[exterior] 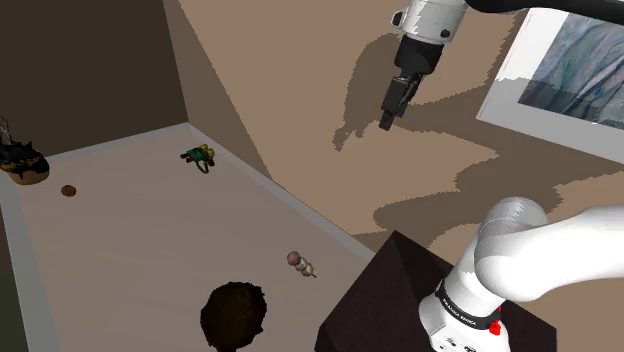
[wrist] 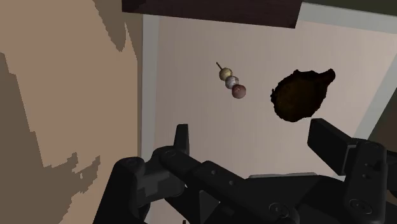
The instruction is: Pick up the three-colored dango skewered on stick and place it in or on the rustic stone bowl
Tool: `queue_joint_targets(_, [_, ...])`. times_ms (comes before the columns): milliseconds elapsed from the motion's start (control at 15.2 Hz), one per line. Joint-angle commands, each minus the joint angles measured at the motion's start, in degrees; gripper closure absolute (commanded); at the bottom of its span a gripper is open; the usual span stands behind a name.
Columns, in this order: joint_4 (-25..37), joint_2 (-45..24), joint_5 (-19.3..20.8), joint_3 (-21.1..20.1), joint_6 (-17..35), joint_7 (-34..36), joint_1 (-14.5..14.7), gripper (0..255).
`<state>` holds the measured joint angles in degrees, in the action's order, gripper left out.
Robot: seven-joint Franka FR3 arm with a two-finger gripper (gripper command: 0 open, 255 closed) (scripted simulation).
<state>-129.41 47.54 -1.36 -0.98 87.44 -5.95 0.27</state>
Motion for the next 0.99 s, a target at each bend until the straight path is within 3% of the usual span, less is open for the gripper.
queue_joint_targets(0, [0.0, 0.0, 0.0, 0.0, 0.0, 0.0, 0.0, 0])
queue_joint_targets(528, [-20.35, 7.64, -1.28, -3.98, 16.7, 3.18, 0.89, 0])
queue_joint_targets(924, [-33.08, 9.08, -2.83, -7.87, 30.88, 6.11, 2.19, 0])
